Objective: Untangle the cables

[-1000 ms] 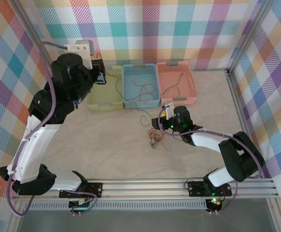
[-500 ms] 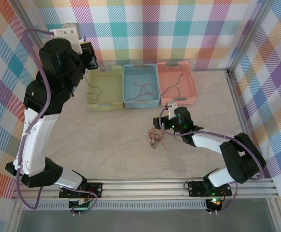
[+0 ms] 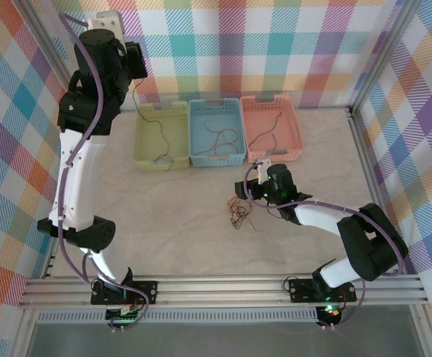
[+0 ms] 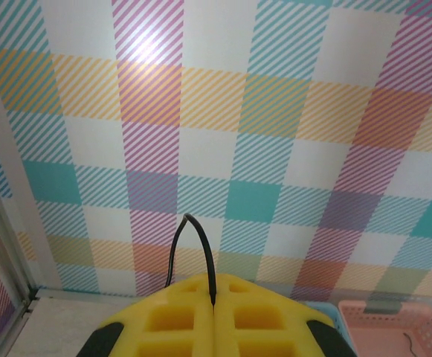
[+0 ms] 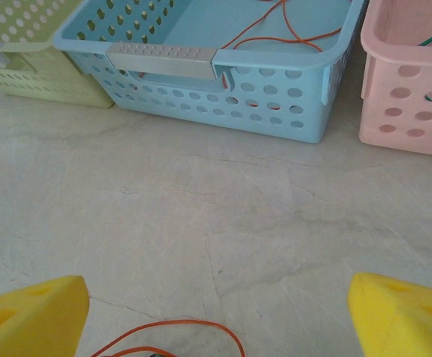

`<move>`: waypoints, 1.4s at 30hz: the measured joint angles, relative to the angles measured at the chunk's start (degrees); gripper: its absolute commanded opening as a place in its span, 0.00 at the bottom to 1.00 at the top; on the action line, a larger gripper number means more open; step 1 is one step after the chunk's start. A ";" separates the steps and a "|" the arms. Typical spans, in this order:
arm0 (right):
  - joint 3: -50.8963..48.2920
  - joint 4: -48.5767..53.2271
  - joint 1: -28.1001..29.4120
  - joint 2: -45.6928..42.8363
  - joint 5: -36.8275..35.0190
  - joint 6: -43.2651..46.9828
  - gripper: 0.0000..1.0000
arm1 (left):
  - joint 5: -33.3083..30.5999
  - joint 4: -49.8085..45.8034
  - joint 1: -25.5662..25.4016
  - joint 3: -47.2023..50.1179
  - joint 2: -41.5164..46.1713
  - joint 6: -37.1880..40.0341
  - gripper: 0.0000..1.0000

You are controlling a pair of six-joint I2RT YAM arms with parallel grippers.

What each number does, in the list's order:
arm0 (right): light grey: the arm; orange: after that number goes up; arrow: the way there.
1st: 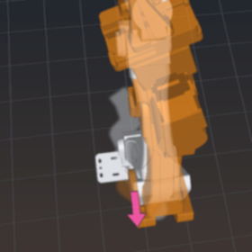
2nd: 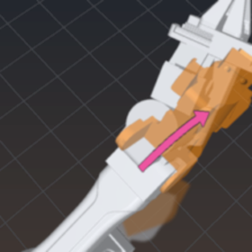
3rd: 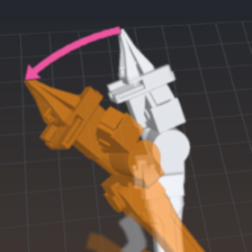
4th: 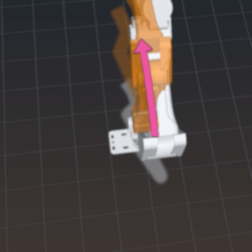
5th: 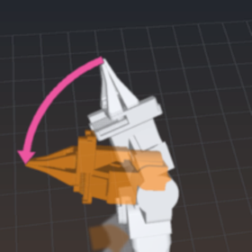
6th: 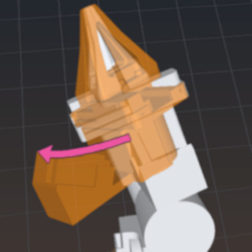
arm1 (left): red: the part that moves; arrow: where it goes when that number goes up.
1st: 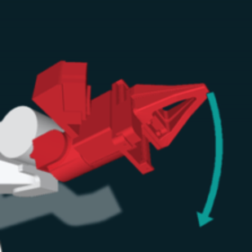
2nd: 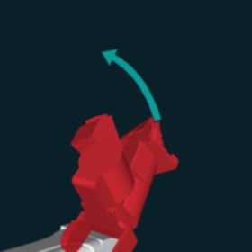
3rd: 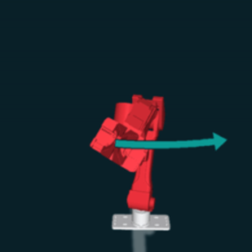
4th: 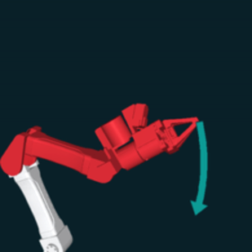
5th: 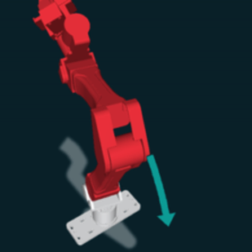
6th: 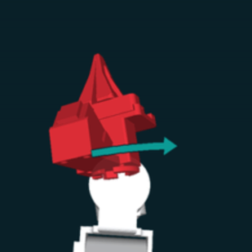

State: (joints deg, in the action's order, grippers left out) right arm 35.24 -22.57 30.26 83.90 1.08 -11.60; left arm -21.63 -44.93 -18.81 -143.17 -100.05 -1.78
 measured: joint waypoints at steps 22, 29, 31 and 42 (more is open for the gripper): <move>1.70 1.29 0.00 1.62 2.01 0.02 0.90 | 13.64 4.70 6.71 12.20 -14.19 -6.84 0.00; 1.75 1.53 0.00 1.81 2.64 0.02 0.89 | 18.43 7.32 7.08 32.26 -14.08 -11.78 0.00; 1.75 1.70 0.00 1.81 2.64 0.02 0.89 | 19.15 9.27 7.30 36.20 -13.35 -12.72 0.00; 1.86 1.73 0.00 1.84 3.50 0.02 0.89 | 24.13 14.03 10.69 45.64 -10.19 -18.25 0.49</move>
State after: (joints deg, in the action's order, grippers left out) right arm 37.10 -20.84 30.26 85.73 4.58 -11.57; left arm 2.50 -30.89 -8.12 -97.54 -110.24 -20.03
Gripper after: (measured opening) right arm 0.888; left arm 0.387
